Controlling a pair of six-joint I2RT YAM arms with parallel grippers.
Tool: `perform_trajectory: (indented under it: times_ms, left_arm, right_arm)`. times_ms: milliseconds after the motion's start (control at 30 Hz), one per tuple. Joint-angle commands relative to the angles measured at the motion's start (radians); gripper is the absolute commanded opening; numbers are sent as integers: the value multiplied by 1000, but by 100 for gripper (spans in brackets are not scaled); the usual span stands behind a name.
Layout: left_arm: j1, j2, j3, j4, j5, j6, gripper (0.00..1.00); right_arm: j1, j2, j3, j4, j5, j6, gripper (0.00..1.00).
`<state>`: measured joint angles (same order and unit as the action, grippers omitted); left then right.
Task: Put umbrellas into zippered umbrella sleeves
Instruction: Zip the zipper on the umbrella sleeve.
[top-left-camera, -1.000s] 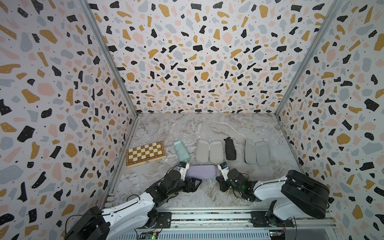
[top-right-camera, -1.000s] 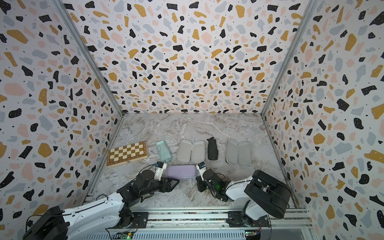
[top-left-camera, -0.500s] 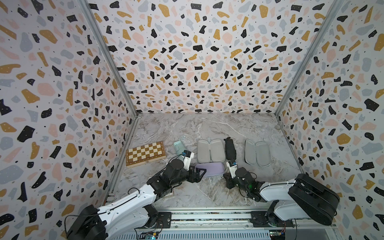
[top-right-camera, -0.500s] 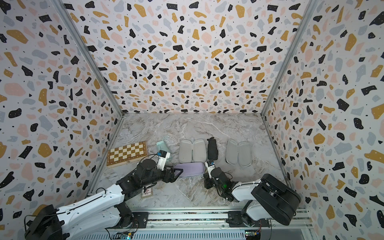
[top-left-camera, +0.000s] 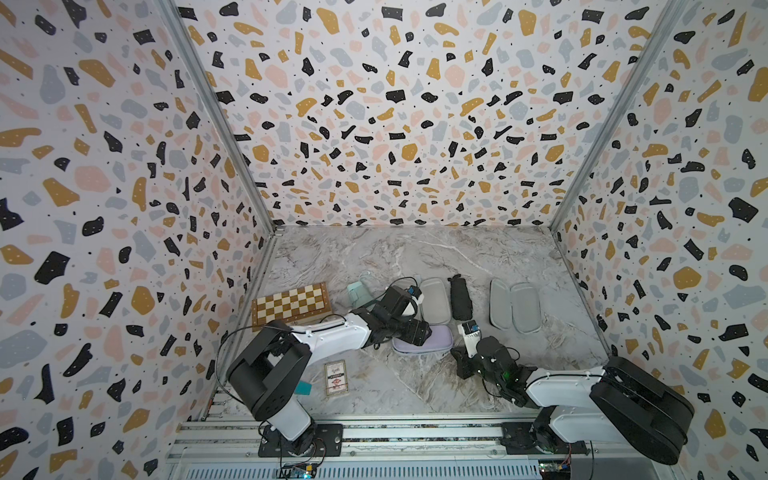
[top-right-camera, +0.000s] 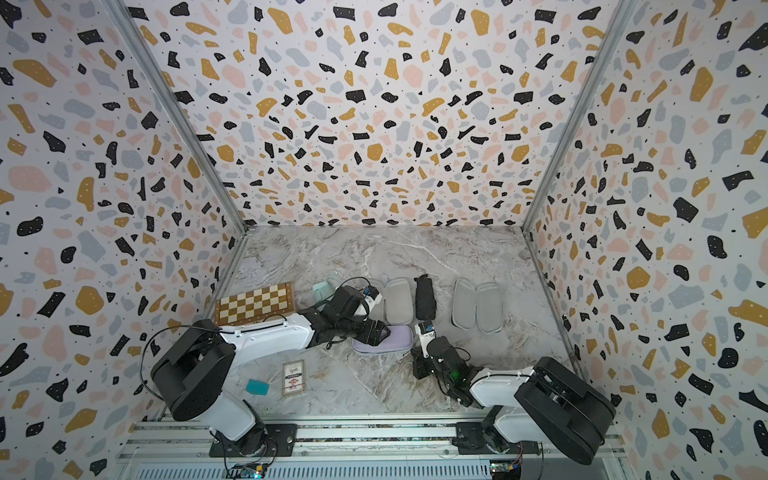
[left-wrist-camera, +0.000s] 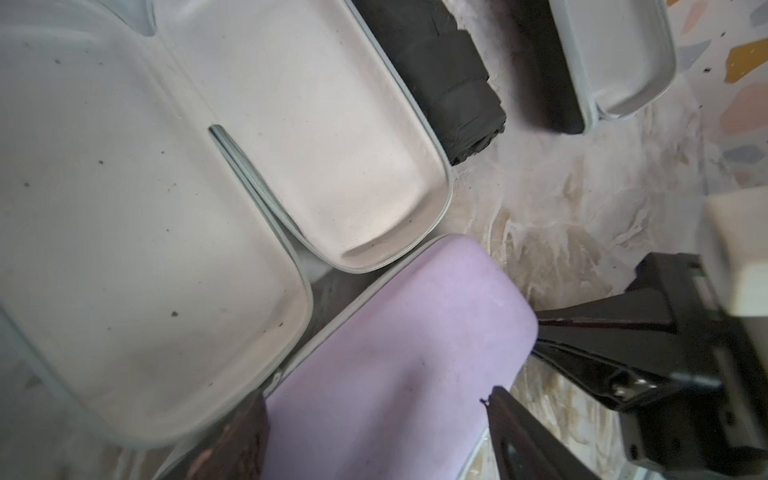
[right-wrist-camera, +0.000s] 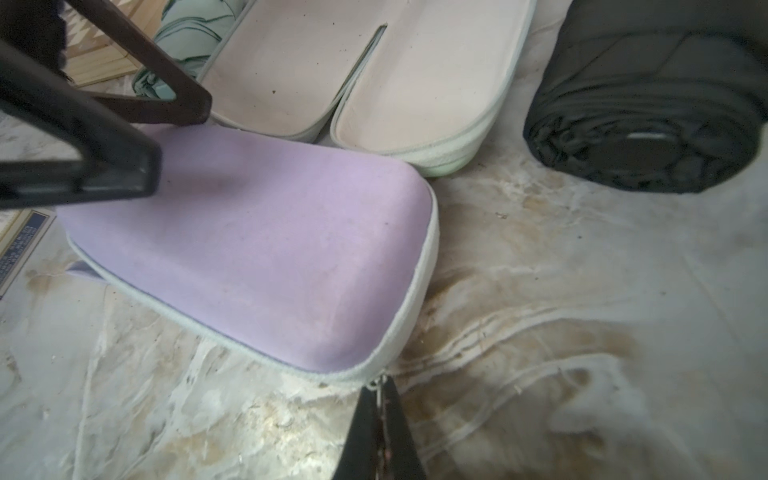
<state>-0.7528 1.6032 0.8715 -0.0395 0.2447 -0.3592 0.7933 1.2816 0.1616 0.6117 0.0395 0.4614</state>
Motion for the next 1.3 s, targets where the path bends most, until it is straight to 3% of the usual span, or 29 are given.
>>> perform_trajectory:
  times_ms: [0,233,433,533,667,833,933,1067,1267]
  left_arm:
    - [-21,-35,-23,-22,-30,0,82]
    - [-53,-24,-74,-10,-4,-37,81]
    - [-102,-106,-155,15,18,-130,80]
    - [-137,-183,-173,-19,-70,-157,82]
    - [-134,-185,-157,-60,-115,-146,83]
    - [-82,-109,-58,-133,-177,-75,86]
    - [-29,-68,-36,-97,-114,-42,86]
    - [-33,-20,-53,2,23,-15,83]
    - [-35,-57,-170,84,-13,-27,82]
  right_arm:
    - [-6,-37,-13,-16,19,-12,0]
    - [-3,-14,-21,52,-100,-17,0]
    - [31,12,2,66,-94,-26,0]
    - [60,41,28,70,-73,-34,0]
    - [61,89,51,102,-88,-56,0]
    - [2,132,78,135,-230,-157,0]
    - [3,112,67,136,-212,-167,0]
    - [1,105,58,137,-201,-166,0]
    - [3,119,53,126,-162,-142,0]
